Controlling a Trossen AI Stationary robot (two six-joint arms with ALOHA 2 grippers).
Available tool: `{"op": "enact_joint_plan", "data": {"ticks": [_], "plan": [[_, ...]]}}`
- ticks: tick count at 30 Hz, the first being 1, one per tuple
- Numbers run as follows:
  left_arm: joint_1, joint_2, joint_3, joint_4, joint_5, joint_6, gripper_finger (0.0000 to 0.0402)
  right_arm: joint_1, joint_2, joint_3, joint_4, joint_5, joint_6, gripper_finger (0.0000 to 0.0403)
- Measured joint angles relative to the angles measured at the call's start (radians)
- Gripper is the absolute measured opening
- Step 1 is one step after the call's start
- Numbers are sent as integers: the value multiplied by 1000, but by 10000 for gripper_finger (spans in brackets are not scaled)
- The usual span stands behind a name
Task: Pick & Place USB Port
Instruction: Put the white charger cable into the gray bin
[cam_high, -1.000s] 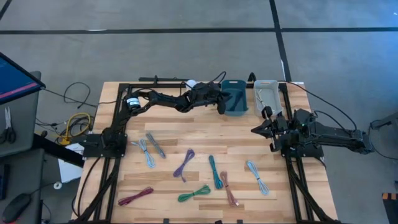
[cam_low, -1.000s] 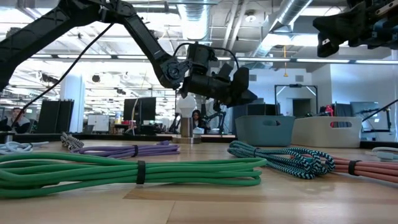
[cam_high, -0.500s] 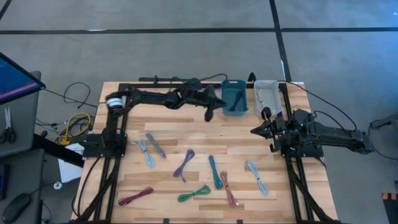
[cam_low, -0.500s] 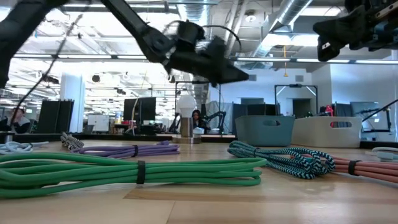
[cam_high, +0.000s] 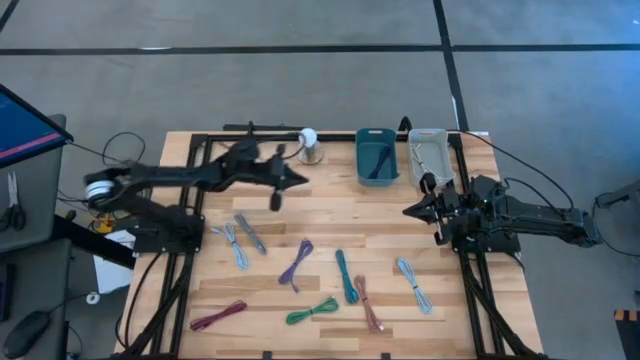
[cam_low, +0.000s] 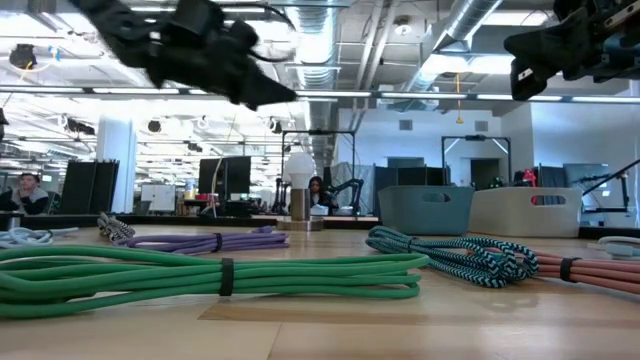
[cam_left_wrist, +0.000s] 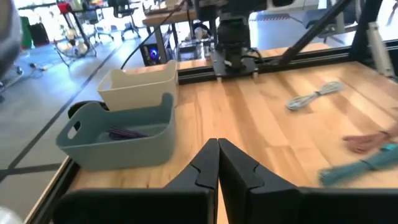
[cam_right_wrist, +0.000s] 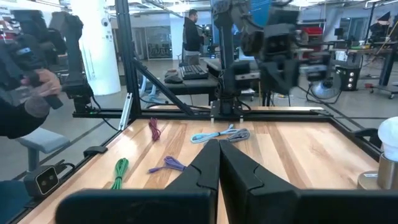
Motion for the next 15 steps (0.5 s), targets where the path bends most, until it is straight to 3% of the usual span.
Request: {"op": "enact_joint_plan", "data": {"ticks": [6, 15], "plan": [[-14, -234, -191, -1, 3, -12, 9, -1, 0, 0, 0, 0, 0, 1], [-14, -437, -381, -6, 2, -241, 11, 0, 0, 0, -4, 0, 0, 1]]}}
